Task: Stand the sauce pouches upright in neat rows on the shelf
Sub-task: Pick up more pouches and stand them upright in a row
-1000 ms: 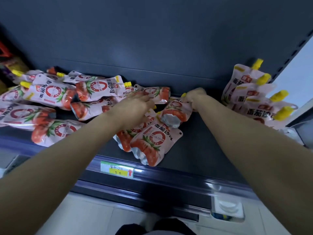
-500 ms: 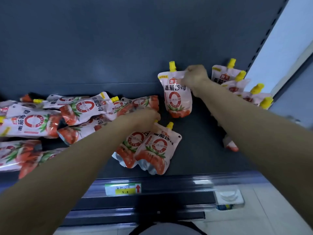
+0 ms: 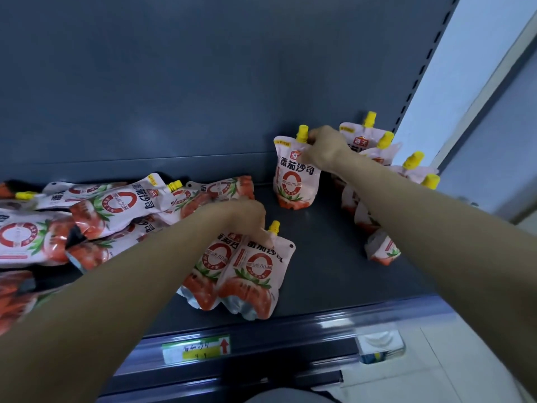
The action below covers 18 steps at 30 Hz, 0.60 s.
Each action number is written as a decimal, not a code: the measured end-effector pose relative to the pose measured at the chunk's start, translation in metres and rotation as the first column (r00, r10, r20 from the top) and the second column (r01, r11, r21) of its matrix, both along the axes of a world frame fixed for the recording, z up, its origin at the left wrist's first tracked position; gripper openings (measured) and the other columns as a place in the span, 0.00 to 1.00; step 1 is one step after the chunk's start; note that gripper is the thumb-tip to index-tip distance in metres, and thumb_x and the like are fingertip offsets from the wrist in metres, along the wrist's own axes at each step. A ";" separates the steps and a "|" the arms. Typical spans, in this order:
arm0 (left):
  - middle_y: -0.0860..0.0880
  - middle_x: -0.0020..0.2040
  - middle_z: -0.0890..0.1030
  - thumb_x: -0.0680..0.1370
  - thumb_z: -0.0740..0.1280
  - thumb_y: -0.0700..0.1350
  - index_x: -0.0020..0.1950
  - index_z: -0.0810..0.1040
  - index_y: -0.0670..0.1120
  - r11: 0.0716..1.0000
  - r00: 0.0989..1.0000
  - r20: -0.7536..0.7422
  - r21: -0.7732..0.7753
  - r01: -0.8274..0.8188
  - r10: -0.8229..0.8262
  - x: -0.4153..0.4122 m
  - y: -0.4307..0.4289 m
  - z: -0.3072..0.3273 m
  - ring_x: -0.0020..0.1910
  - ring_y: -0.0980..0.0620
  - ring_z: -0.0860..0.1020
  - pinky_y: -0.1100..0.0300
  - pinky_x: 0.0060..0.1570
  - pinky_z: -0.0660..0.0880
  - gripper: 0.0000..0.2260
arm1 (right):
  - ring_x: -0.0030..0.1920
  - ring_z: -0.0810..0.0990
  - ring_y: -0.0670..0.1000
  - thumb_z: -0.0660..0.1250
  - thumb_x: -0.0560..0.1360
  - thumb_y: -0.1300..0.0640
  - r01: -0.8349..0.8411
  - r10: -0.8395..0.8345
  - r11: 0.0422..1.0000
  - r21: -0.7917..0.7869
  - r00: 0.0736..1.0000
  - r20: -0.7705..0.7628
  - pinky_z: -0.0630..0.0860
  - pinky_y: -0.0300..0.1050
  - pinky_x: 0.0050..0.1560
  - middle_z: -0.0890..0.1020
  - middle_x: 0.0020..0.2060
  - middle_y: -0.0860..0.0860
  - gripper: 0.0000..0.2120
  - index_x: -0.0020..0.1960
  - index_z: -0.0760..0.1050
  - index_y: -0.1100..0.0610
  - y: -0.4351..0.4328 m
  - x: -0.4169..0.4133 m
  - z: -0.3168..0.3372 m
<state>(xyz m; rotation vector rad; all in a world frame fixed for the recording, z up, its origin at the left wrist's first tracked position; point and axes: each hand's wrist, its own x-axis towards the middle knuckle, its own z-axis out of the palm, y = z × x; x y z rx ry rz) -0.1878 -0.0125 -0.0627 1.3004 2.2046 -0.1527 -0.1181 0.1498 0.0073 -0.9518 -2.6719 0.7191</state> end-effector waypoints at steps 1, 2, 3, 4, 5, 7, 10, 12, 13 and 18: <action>0.47 0.51 0.79 0.68 0.71 0.60 0.50 0.76 0.44 1.000 1.000 0.012 0.023 -0.015 0.015 0.000 0.000 -0.002 0.47 0.49 0.76 0.56 0.45 0.73 0.22 | 0.52 0.81 0.58 0.68 0.73 0.59 -0.004 0.004 1.000 0.031 1.000 0.006 0.70 0.42 0.42 0.83 0.51 0.59 0.11 0.54 0.79 0.62 0.002 -0.003 0.000; 0.49 0.49 0.78 0.67 0.72 0.59 0.47 0.75 0.47 0.998 0.999 0.037 0.054 -0.034 0.032 -0.001 0.000 -0.003 0.45 0.51 0.75 0.58 0.42 0.72 0.19 | 0.51 0.81 0.58 0.69 0.73 0.59 -0.006 0.004 0.998 0.066 1.000 0.018 0.70 0.42 0.42 0.83 0.50 0.59 0.10 0.53 0.79 0.63 0.003 -0.004 0.001; 0.50 0.48 0.77 0.67 0.73 0.57 0.45 0.74 0.49 0.995 0.996 0.067 0.084 -0.059 0.054 -0.001 0.000 -0.004 0.43 0.53 0.74 0.60 0.39 0.71 0.16 | 0.51 0.81 0.59 0.69 0.73 0.59 -0.008 0.005 0.995 0.099 0.999 0.032 0.69 0.42 0.41 0.83 0.50 0.60 0.10 0.52 0.79 0.63 0.004 -0.006 0.002; 0.51 0.47 0.76 0.67 0.73 0.55 0.43 0.73 0.51 0.990 0.992 0.097 0.109 -0.085 0.074 0.000 -0.001 -0.004 0.42 0.54 0.73 0.61 0.37 0.70 0.14 | 0.50 0.81 0.59 0.69 0.73 0.59 -0.009 0.004 0.992 0.124 0.999 0.044 0.70 0.42 0.41 0.83 0.50 0.60 0.10 0.52 0.79 0.63 0.005 -0.007 0.003; 0.51 0.46 0.76 0.68 0.73 0.54 0.43 0.72 0.52 0.986 0.989 0.119 0.131 -0.105 0.089 0.000 -0.002 -0.003 0.42 0.55 0.73 0.61 0.36 0.69 0.13 | 0.50 0.81 0.59 0.69 0.72 0.60 -0.013 0.006 0.990 0.139 0.999 0.048 0.70 0.42 0.41 0.83 0.50 0.60 0.10 0.52 0.79 0.63 0.007 -0.010 0.003; 0.53 0.44 0.76 0.69 0.73 0.52 0.42 0.73 0.52 0.975 0.984 0.145 0.179 -0.133 0.108 0.000 -0.003 0.000 0.41 0.55 0.74 0.62 0.34 0.68 0.10 | 0.51 0.81 0.60 0.68 0.73 0.61 -0.016 0.009 0.988 0.155 0.999 0.048 0.71 0.43 0.41 0.83 0.50 0.60 0.09 0.52 0.79 0.62 0.010 -0.013 0.004; 0.54 0.40 0.77 0.71 0.72 0.49 0.39 0.72 0.54 0.947 0.973 0.187 0.265 -0.180 0.133 0.000 -0.003 0.013 0.37 0.56 0.75 0.63 0.31 0.67 0.08 | 0.51 0.81 0.61 0.66 0.73 0.62 -0.018 0.014 0.986 0.167 1.000 0.028 0.73 0.44 0.42 0.82 0.50 0.60 0.09 0.53 0.79 0.62 0.015 -0.019 0.005; 0.55 0.39 0.76 0.72 0.71 0.46 0.38 0.72 0.53 0.923 0.976 0.160 0.334 -0.192 0.145 0.001 -0.002 0.024 0.36 0.57 0.75 0.65 0.29 0.67 0.08 | 0.51 0.81 0.61 0.65 0.74 0.63 -0.019 0.016 0.986 0.167 1.000 0.019 0.73 0.44 0.43 0.82 0.50 0.60 0.09 0.52 0.79 0.62 0.018 -0.021 0.006; 0.55 0.38 0.76 0.71 0.71 0.45 0.37 0.73 0.53 0.903 0.978 0.146 0.381 -0.198 0.152 0.001 -0.001 0.030 0.36 0.57 0.76 0.66 0.29 0.68 0.08 | 0.50 0.81 0.61 0.64 0.73 0.63 -0.020 0.017 0.987 0.157 1.000 0.019 0.73 0.44 0.43 0.82 0.50 0.60 0.08 0.51 0.79 0.62 0.020 -0.022 0.007; 0.54 0.32 0.78 0.68 0.75 0.41 0.33 0.75 0.48 0.702 0.931 0.293 0.615 -0.359 0.219 0.002 0.006 0.056 0.32 0.57 0.77 0.64 0.31 0.74 0.10 | 0.50 0.79 0.59 0.62 0.76 0.63 -0.080 0.071 0.987 0.139 0.995 0.070 0.73 0.44 0.46 0.82 0.53 0.61 0.09 0.52 0.79 0.64 0.027 -0.023 0.016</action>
